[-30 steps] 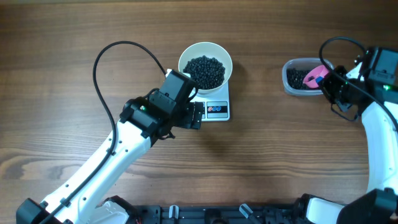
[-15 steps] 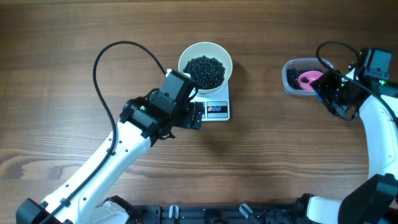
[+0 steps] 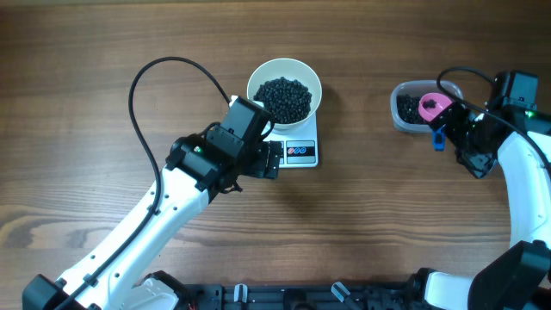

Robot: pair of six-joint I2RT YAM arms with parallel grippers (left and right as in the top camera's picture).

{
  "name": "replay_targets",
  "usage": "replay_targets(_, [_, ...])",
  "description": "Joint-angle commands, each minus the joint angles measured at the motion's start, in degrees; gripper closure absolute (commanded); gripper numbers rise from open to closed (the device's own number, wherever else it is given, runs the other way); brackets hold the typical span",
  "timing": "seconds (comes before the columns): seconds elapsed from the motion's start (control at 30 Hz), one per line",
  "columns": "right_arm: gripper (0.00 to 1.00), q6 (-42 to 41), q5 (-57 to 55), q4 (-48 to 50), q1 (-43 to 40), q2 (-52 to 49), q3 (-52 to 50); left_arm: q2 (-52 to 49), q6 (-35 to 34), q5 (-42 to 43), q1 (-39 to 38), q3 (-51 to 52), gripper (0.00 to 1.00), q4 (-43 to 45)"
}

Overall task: Scoop item into bowl and weigh 150g on scale
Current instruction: 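Lower the scoop into the tub and open the right gripper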

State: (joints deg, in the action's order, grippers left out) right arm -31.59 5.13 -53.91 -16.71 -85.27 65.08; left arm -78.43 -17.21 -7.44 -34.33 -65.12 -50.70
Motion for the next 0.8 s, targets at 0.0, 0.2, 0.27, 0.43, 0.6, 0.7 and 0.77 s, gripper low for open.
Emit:
replay_targets(0.0, [0.0,1.7,-1.0,-1.6,-0.2,0.2,0.9,-0.3,0.5,0.3,0.5,0.3,0.0,0.2])
replay_targets(0.2, [0.0,6.1,-1.0,-1.7,-0.1,4.8,0.9,-0.3,0.5,0.3,0.5,0.3,0.0,0.2])
replay_targets(0.27, [0.0,6.1,-1.0,-2.6,-0.1,6.1,0.9,-0.3,0.5,0.3,0.5,0.3,0.0,0.2])
replay_targets(0.43, [0.0,6.3,-0.6,-3.8,2.6,6.6,0.9,-0.3,0.5,0.3,0.5,0.3,0.0,0.2])
replay_targets(0.6, [0.0,12.0,-0.6,-2.1,10.6,7.7,0.9,-0.3,0.5,0.3,0.5,0.3,0.0,0.2])
replay_targets(0.7, [0.0,17.5,-0.7,-0.9,16.5,9.1,0.9,-0.3,0.5,0.3,0.5,0.3,0.0,0.2])
replay_targets(0.77, [0.0,22.0,-0.8,-0.1,20.1,10.3,0.9,-0.3,0.5,0.3,0.5,0.3,0.0,0.2])
